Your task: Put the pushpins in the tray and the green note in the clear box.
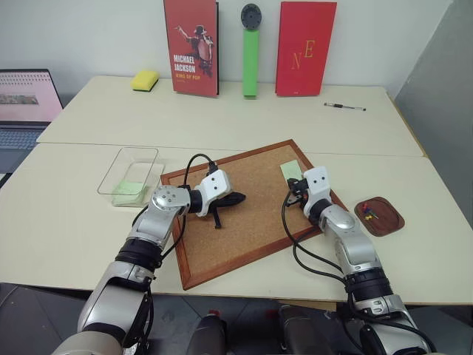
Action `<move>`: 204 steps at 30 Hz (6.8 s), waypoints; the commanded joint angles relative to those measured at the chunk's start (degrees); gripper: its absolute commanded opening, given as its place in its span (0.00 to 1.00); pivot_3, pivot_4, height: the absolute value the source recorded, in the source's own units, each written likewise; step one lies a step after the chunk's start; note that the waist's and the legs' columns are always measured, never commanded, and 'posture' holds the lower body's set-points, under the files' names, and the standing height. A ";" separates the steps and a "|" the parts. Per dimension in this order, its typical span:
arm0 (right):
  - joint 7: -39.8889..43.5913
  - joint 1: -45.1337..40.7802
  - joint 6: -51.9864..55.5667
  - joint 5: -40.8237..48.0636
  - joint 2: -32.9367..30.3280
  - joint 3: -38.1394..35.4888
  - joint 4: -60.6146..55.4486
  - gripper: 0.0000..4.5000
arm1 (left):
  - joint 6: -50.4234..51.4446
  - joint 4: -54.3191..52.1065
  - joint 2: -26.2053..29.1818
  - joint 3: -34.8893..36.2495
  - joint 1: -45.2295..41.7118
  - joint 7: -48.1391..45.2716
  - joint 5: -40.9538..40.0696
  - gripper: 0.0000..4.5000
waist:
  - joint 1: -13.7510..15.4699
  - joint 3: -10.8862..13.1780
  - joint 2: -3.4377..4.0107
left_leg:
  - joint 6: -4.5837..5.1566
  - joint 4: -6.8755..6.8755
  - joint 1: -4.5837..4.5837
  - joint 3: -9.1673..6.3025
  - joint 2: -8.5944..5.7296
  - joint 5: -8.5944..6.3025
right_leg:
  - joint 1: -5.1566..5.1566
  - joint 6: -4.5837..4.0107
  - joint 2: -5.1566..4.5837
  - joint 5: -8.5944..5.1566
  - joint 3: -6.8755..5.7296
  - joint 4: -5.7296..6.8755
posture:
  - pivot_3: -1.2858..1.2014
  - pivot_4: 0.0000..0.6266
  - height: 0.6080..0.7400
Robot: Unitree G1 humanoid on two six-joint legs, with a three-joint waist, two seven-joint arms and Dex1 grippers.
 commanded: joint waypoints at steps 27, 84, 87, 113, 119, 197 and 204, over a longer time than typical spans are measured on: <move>2.26 1.25 11.92 3.60 -5.84 1.00 -32.10 0.00 | 0.70 -3.25 -1.99 3.52 -6.29 0.98 -4.35 0.04 | 0.05 0.03 0.03 | 0.00 0.08 -0.49 -0.02 0.01 0.00 | -0.41 0.01 0.01 0.01 -0.03 0.05 | 0.52 0.24 1.00; -1.27 -11.31 34.31 18.24 -2.54 -2.15 -38.42 0.00 | -24.45 31.94 -7.30 3.09 -30.48 -3.03 2.93 0.01 | -0.05 0.03 0.03 | 0.01 0.11 -0.79 -0.07 -0.01 0.00 | -0.65 -0.01 0.02 0.01 -0.09 0.10 | 0.52 0.24 1.00; -1.76 -11.38 34.39 18.72 -2.41 -2.43 -38.81 0.00 | -24.41 31.41 -7.11 2.83 -29.65 -4.07 3.07 0.01 | -0.05 0.03 0.03 | 0.01 0.10 -0.78 -0.07 -0.01 0.00 | -0.65 -0.01 0.02 0.01 -0.09 0.11 | 0.52 0.24 1.00; -1.23 21.30 33.18 9.74 -32.24 -14.54 -49.86 0.00 | -18.79 13.85 -5.71 2.93 -17.79 0.91 2.97 0.01 | 0.52 0.02 0.03 | 0.01 0.12 -0.79 -0.08 -0.06 0.00 | -0.62 -0.01 -0.03 0.00 -0.07 0.10 | 0.52 0.24 1.00; -1.25 30.43 27.45 4.88 -32.47 -15.30 -44.39 0.00 | -16.44 10.31 -6.07 2.77 -16.94 0.93 2.74 0.01 | -0.07 0.02 0.02 | 0.02 0.20 -0.63 -0.01 -0.06 0.02 | -0.51 0.05 0.00 0.03 0.04 0.17 | 0.52 0.24 1.00; 30.46 -20.08 3.64 8.82 -1.07 16.78 -10.31 0.47 | 26.51 -9.05 34.63 13.81 2.26 11.59 8.09 0.17 | -1.46 0.03 0.00 | 0.07 0.22 -0.42 -0.14 0.07 0.06 | -0.75 -0.22 0.06 -0.09 -0.20 1.05 | 0.52 0.24 1.00; 30.28 -19.78 4.24 8.70 -1.41 16.77 -11.06 0.47 | 27.36 -7.62 34.46 12.24 0.37 9.91 7.77 0.47 | -1.49 0.03 0.00 | 0.06 0.22 -0.42 -0.13 0.08 0.06 | -0.75 -0.24 0.07 -0.10 -0.18 1.06 | 0.52 0.24 1.00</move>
